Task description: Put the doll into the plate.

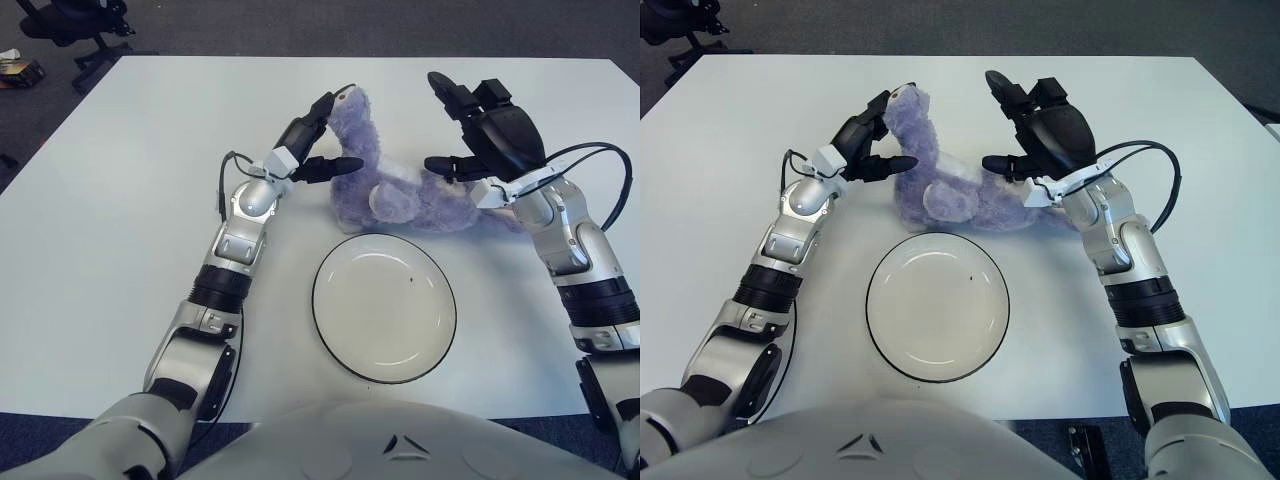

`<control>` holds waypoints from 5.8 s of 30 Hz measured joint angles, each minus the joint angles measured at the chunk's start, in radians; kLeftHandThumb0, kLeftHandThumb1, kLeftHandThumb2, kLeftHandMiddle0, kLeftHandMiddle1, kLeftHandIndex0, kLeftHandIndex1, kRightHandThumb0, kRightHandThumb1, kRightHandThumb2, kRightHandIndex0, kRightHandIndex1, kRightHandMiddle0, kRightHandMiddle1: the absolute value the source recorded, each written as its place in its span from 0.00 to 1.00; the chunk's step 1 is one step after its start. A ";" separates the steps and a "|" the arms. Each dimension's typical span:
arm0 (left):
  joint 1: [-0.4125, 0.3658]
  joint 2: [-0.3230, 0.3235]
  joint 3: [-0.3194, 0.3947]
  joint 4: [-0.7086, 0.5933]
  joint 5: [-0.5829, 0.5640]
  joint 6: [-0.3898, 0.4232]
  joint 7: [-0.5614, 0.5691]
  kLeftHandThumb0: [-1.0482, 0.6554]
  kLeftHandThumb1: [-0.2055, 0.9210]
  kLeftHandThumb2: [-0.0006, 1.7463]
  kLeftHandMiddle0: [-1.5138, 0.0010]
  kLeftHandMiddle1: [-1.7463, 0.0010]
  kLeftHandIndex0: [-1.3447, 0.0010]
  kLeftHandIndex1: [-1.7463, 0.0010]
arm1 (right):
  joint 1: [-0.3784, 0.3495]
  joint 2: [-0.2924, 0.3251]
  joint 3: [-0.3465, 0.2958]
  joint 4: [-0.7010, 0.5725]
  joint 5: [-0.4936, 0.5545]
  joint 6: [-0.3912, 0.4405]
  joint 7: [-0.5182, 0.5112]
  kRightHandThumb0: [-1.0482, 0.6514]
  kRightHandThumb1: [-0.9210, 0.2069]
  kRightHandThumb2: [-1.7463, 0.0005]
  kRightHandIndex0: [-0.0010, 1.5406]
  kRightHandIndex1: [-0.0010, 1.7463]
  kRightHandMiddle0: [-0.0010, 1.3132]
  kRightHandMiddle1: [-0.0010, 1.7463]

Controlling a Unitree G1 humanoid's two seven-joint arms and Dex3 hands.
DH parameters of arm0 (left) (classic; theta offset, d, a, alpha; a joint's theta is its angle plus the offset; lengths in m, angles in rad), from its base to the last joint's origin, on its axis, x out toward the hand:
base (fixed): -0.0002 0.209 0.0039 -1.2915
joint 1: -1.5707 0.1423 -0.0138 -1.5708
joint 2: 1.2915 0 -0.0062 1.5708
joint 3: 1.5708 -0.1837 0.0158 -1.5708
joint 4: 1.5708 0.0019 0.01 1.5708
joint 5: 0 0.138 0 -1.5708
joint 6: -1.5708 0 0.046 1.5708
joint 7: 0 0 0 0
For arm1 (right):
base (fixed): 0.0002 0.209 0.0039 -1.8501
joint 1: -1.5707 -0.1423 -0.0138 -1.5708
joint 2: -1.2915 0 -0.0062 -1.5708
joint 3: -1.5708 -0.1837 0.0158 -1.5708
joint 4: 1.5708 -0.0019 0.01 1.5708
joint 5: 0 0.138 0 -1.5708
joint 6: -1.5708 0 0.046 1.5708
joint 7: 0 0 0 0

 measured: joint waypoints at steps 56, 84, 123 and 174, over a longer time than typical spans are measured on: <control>-0.049 -0.102 0.025 0.146 -0.088 -0.122 -0.071 0.39 0.97 0.00 0.59 0.00 0.62 0.01 | 0.014 0.002 -0.019 -0.003 0.026 -0.018 -0.033 0.14 0.00 0.63 0.03 0.00 0.10 0.03; -0.042 -0.163 0.060 0.339 0.130 -0.447 0.261 0.62 0.97 0.02 0.49 0.00 0.52 0.00 | 0.018 0.010 -0.043 0.038 0.032 -0.028 -0.126 0.16 0.00 0.63 0.05 0.01 0.14 0.03; -0.043 -0.053 -0.010 0.334 0.484 -0.578 0.620 0.63 0.50 0.60 0.42 0.00 0.48 0.00 | 0.054 0.016 -0.051 0.076 0.036 0.003 -0.142 0.16 0.00 0.61 0.07 0.00 0.19 0.04; -0.190 0.204 -0.125 0.596 0.774 -0.677 1.048 0.67 0.58 0.51 0.40 0.00 0.50 0.00 | 0.055 -0.143 -0.209 -0.078 0.733 0.134 0.481 0.12 0.00 0.60 0.16 0.01 0.22 0.03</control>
